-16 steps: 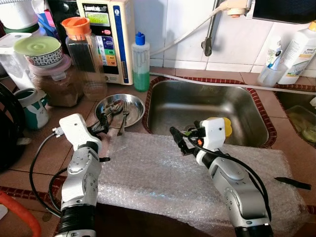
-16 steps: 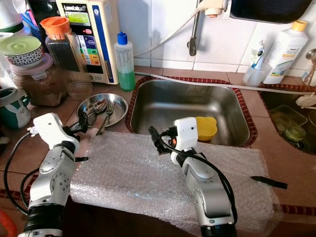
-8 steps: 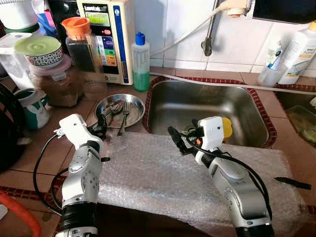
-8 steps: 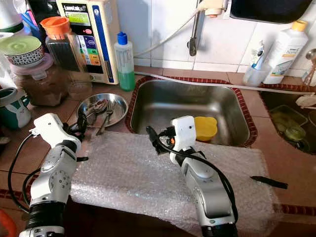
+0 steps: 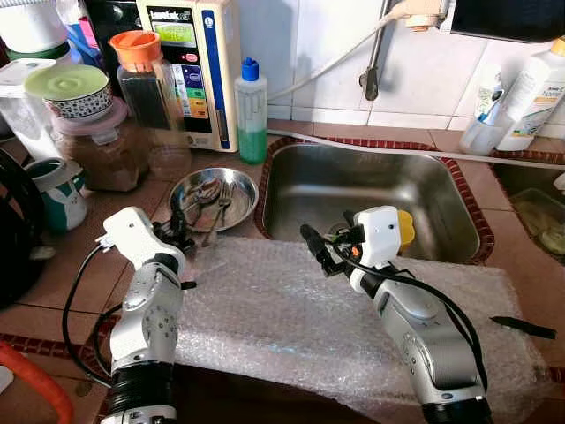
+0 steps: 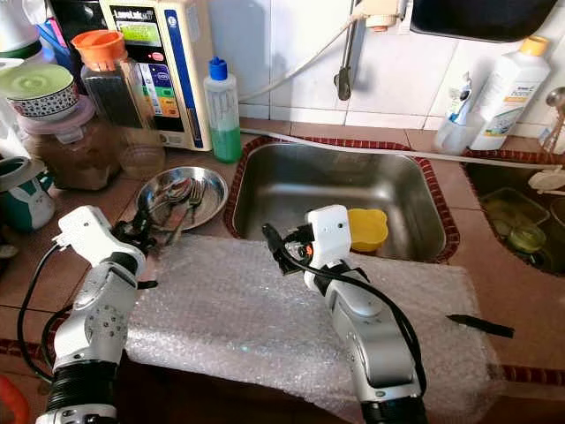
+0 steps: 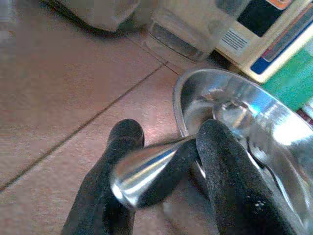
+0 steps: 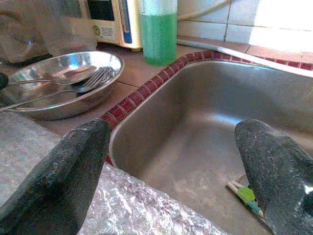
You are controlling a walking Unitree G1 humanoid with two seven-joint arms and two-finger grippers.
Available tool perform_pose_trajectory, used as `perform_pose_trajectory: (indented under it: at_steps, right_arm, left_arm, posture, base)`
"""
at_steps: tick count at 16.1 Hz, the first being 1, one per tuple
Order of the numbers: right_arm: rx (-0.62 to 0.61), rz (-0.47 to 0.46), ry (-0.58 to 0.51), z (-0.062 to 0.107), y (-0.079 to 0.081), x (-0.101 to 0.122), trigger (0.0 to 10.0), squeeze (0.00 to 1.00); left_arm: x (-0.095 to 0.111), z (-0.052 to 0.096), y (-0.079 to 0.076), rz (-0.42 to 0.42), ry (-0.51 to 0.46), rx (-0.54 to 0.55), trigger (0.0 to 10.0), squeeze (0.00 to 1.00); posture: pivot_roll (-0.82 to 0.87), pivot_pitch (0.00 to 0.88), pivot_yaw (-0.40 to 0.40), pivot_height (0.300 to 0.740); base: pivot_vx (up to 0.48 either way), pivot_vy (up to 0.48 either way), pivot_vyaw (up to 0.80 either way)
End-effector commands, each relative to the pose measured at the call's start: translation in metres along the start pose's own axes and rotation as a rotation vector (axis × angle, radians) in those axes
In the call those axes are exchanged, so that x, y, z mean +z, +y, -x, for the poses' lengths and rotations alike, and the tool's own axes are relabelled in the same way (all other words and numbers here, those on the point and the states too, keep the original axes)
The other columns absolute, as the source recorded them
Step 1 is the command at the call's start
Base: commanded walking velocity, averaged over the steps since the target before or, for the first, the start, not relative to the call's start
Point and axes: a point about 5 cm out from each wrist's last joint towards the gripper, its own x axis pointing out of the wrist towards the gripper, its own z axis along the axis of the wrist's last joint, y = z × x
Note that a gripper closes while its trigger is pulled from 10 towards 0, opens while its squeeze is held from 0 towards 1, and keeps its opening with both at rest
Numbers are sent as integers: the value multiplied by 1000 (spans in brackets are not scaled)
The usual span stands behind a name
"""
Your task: Kitchen organization
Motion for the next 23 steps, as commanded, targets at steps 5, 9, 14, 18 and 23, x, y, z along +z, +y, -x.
perform_pose_trajectory:
  at_steps: [5, 9, 14, 18, 23]
  right_arm:
    - [-3, 15, 0, -2, -1, 1, 10000, 0]
    - [-2, 18, -1, -3, -1, 1, 10000, 0]
    - [0, 24, -2, -4, -2, 2, 10000, 0]
    - [-6, 27, -4, -5, -2, 1, 10000, 0]
    - [-10, 27, -3, -4, -3, 1, 10000, 0]
  left_arm:
    - [13, 0, -3, 13, -68, 16, 0, 0]
    - [22, -2, -7, -22, -115, -2, 0, 0]
    - [29, -2, -14, -84, -165, -69, 0, 0]
    - [40, 3, -32, -162, -262, -185, 0, 0]
    - [41, 8, -46, -97, -284, -302, 0, 0]
  posture:
    - [-3, 0, 24, 740]
    - [-1, 0, 21, 740]
    - [-3, 0, 17, 740]
    - [-4, 0, 17, 740]
    - [-8, 0, 19, 740]
  base:
    - [0, 0, 0]
    - [0, 0, 0]
    - [0, 0, 0]
    - [0, 0, 0]
    - [0, 0, 0]
